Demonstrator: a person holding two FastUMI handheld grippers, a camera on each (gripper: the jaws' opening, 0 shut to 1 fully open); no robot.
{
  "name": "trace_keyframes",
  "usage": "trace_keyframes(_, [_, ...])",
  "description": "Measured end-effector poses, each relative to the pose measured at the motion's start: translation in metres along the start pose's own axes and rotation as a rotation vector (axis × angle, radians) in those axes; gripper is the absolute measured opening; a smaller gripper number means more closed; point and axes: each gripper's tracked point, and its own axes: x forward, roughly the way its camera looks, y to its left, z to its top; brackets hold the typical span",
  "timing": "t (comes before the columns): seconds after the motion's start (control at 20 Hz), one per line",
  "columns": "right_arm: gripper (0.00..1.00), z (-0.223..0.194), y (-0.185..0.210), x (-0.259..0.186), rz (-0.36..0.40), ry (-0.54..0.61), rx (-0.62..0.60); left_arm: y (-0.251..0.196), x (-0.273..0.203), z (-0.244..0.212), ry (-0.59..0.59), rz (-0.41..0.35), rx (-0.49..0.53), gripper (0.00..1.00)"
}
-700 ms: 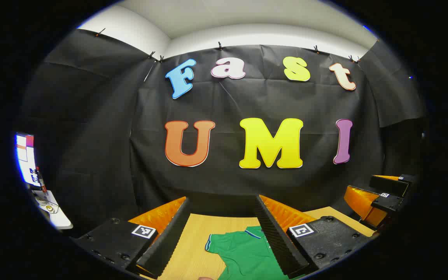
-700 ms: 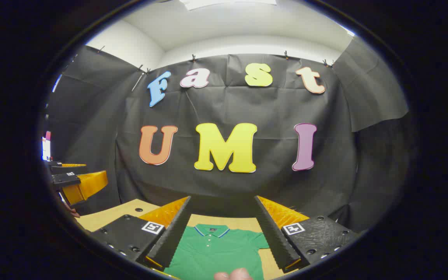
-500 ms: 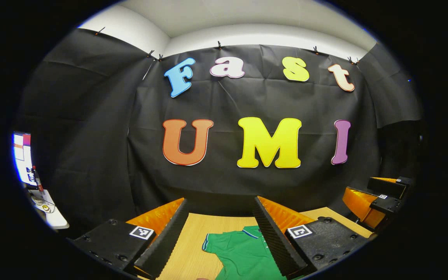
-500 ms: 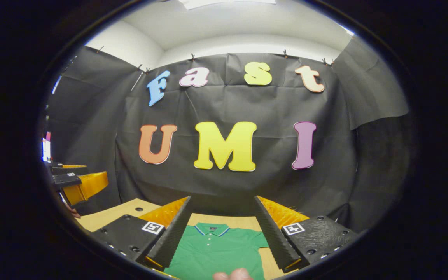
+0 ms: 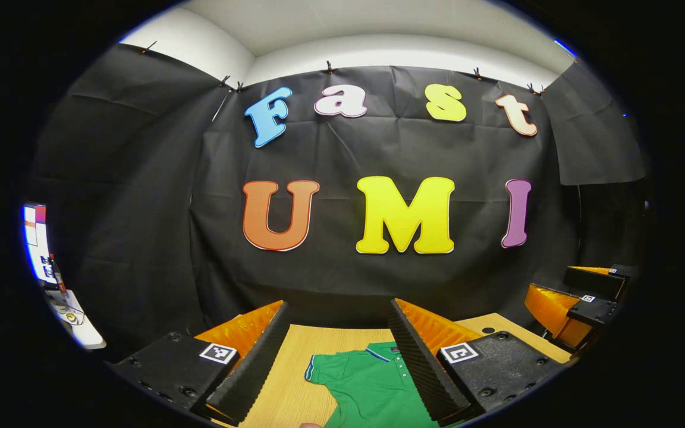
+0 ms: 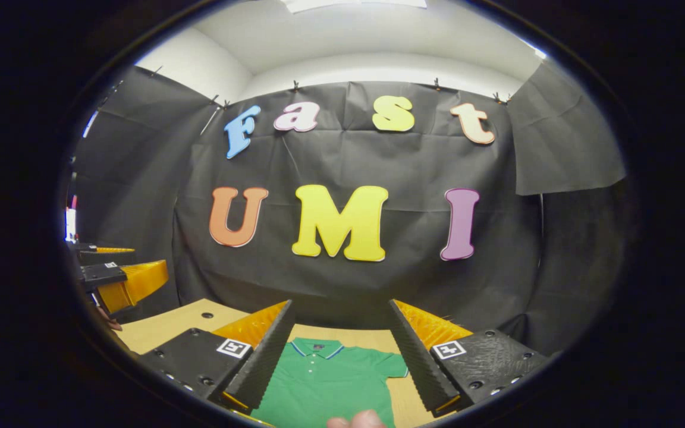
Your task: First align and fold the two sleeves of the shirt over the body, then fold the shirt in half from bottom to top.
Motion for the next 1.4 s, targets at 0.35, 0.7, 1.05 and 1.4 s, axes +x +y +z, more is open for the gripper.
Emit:
trace_keyframes(0.35, [0.96, -0.006, -0.012, 0.006, -0.027, 0.021, 0.007, -0.004, 0.004, -0.005, 0.012, -0.009, 0.009, 1.0])
trace_keyframes(0.7, [0.95, -0.032, -0.044, 0.03, -0.042, 0.109, -0.017, -0.023, 0.025, -0.009, 0.022, -0.037, -0.011, 1.0])
trace_keyframes(1.05, [0.95, -0.101, -0.101, 0.081, -0.073, 0.251, -0.018, -0.039, 0.048, -0.006, 0.021, -0.025, 0.017, 1.0])
trace_keyframes(1.4, [0.95, -0.201, -0.154, 0.166, -0.091, 0.424, -0.002, -0.049, 0.067, -0.018, 0.057, 0.027, 0.017, 1.0])
